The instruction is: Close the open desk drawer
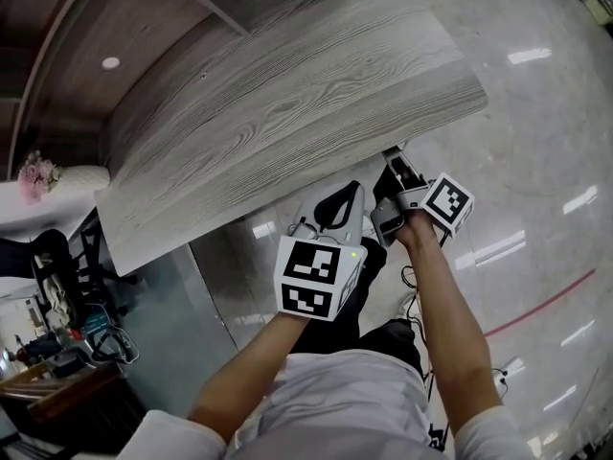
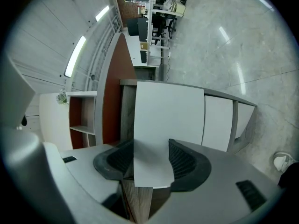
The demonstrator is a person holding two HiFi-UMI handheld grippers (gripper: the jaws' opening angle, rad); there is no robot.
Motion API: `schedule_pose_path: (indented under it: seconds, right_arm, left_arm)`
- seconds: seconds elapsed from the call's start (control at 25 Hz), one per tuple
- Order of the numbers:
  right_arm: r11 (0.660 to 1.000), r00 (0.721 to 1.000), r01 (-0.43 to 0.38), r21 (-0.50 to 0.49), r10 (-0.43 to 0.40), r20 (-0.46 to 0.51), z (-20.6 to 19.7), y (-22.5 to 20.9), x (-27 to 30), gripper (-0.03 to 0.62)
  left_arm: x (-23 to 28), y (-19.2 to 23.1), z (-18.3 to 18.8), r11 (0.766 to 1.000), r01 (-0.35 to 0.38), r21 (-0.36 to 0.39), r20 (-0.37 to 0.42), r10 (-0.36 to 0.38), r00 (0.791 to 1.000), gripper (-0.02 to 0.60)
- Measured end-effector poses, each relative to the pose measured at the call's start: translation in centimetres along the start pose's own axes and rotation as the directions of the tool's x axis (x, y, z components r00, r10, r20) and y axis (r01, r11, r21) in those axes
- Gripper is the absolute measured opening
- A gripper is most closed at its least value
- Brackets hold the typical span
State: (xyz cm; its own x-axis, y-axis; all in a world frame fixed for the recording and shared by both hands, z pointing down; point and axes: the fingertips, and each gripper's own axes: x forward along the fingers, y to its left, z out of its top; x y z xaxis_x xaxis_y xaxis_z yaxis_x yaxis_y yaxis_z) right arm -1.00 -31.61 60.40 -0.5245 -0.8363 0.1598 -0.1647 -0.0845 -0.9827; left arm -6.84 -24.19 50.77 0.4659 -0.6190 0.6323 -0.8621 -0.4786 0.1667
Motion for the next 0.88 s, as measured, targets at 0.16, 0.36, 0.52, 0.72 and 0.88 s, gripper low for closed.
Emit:
schedule_pose_path:
  seconds: [0.16,0.36,0.52,0.72,0.88]
  right_arm:
    - [1.0,1.0,-0.008,-0.011,0.008,-0.005,0.2,0.2,0.7,0.216]
    - [0.999,1.0,-0.01,-0.043,0.009,-0.029,0.2,0.3,0.8,0.216]
    - [0.996,0.996,-0.004,-0.091,-0.004,-0.089,-0.5,1.6,0.4,0.211]
    - [0.985,0.988,0.019,-0.171,-0.045,-0.15,-1.7,2.7,-1.9,0.168]
    - [0.97,0.983,-0.013,-0.242,-0.033,-0.183,-2.5,4.9,-4.2,0.114]
  left_arm:
    - [-0.4,0.8,0.0,1.0,-0.019,-0.009,0.004,0.019,1.0,0.003]
    - [-0.9,1.5,0.0,0.999,-0.041,-0.021,0.006,0.041,0.999,0.003]
    - [-1.5,1.1,0.7,0.998,-0.047,-0.043,0.027,0.049,0.998,0.003]
    - [-2.6,0.0,1.1,0.997,-0.055,-0.061,0.053,0.059,0.997,0.003]
    - [-3.8,-1.2,1.0,0.995,-0.07,-0.075,0.07,0.075,0.995,0.003]
